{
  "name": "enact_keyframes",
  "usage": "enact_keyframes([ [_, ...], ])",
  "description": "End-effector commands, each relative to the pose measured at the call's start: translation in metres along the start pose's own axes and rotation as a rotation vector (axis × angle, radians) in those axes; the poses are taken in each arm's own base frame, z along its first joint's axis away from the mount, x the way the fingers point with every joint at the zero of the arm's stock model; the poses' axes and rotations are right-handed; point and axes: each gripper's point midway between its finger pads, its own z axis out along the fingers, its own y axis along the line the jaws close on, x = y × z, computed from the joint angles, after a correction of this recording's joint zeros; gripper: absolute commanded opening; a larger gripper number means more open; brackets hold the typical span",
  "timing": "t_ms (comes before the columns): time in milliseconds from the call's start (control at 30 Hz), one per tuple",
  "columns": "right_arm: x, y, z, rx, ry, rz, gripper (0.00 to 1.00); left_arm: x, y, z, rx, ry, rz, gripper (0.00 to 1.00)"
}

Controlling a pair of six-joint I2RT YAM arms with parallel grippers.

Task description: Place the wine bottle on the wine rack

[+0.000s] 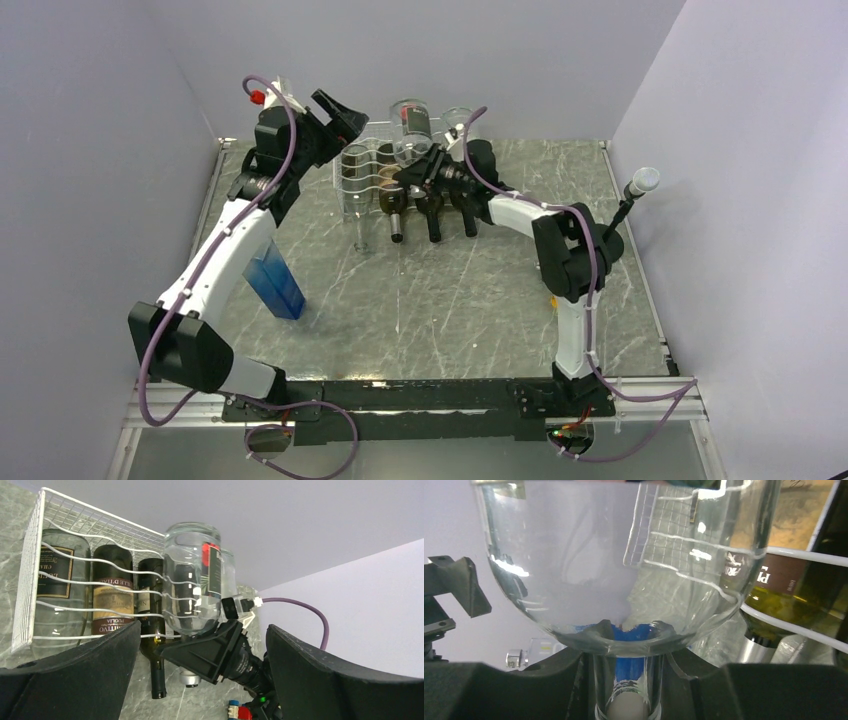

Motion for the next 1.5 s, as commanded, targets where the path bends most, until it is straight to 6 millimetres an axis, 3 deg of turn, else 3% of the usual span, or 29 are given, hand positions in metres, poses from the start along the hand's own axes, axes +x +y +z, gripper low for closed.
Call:
enact_keyframes([
  [0, -0.054, 0.122, -0.045, -0.3, -0.21, -0.34, 0.0, -0.017, -0.016, -0.021, 0.049, -0.058, 0.023, 0.99],
  [167, -0.061, 0.092, -0.046, -0.232, -0.174, -0.306, 0.0, -0.02, -0.019, -0.033, 0.063, -0.071, 0.027, 0.99],
  [467, -0.05, 0.047, -0.039, -0.116, -0.136, -0.244, 0.0, -0.024, -0.024, -0.051, 0.081, -0.087, 0.03, 0.99],
  [933, -0.019, 0.014, -0.044, -0.023, -0.109, -0.206, 0.0, -0.02, -0.02, -0.061, 0.082, -0.087, 0.025, 0.99],
  [1467, -0.018, -0.028, -0.021, 0.084, -0.037, -0.183, 0.0, -0.015, -0.013, -0.067, 0.066, -0.074, 0.037, 0.99],
])
